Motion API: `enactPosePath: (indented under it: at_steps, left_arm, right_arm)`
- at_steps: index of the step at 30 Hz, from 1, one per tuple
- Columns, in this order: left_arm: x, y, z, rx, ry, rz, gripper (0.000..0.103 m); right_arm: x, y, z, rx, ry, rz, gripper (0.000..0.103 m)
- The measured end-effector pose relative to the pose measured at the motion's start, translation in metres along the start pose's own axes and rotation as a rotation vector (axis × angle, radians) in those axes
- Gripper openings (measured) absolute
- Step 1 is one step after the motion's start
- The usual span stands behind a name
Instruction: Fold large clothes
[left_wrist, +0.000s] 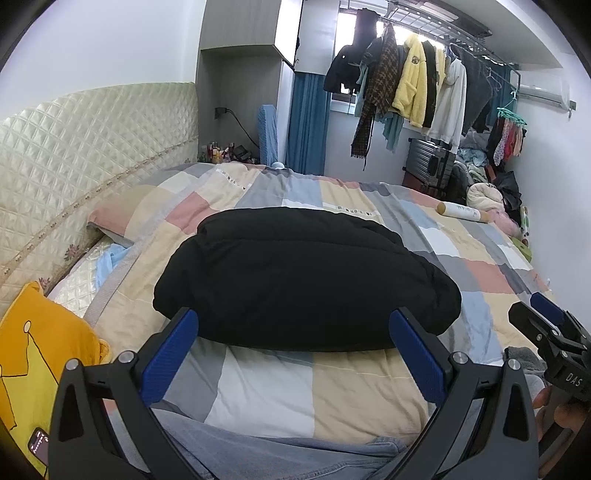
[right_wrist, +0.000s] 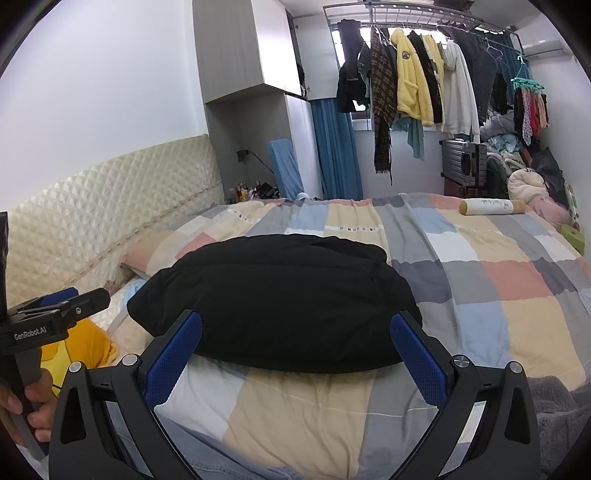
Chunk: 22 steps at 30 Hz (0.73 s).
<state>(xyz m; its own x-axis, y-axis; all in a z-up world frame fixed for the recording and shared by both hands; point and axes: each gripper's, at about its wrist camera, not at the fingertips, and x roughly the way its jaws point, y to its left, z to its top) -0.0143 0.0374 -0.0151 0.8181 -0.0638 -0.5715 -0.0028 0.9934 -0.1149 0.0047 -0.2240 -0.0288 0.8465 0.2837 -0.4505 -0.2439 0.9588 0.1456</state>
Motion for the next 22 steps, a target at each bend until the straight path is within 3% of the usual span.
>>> enactPosePath:
  at_steps: [22]
  left_arm:
    - [-0.0080,-0.0046,0.0000,0.004,-0.009,-0.003,0.103]
  right_arm:
    - [-0.0082,0.0029,0.0030,-0.004,-0.012,-0.011,0.103]
